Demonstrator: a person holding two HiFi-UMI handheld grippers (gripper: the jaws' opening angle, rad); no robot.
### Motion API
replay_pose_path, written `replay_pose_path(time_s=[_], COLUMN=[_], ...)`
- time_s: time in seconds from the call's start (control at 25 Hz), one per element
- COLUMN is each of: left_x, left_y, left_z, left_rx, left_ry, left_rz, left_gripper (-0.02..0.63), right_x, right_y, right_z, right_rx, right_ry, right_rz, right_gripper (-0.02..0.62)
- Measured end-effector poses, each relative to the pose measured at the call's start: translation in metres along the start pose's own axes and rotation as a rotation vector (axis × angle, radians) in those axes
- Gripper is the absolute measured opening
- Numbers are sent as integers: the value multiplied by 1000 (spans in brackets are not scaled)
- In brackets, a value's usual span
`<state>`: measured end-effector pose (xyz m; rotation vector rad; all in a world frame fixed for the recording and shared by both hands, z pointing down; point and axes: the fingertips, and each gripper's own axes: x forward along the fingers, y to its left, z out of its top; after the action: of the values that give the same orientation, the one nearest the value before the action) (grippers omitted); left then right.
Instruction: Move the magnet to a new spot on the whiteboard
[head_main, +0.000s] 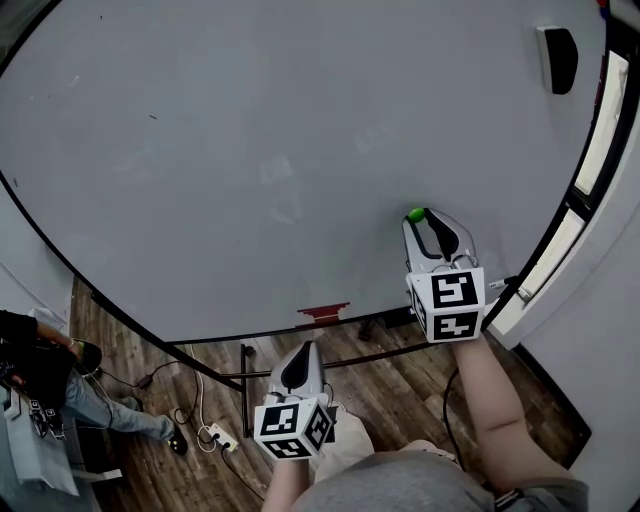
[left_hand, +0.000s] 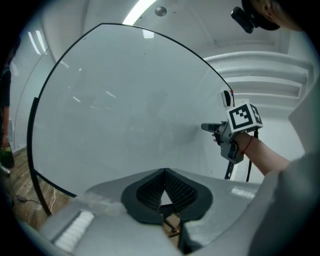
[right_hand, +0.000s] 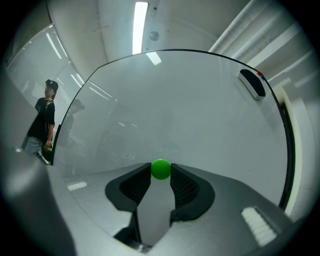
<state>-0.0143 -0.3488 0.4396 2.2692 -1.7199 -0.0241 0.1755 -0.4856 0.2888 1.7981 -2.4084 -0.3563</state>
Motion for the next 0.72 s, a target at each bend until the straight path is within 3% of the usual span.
replay_pose_path(time_s=[0.72], left_x=[-66], left_y=[-29], left_z=[-10], left_rx=[22], left_ry=[-11], left_rz=[36], left_gripper=[3], right_x=[-90], right_y=[32], right_z=[-6], right_rx=[57], right_ry=[0], right_rz=[78], right_gripper=[123])
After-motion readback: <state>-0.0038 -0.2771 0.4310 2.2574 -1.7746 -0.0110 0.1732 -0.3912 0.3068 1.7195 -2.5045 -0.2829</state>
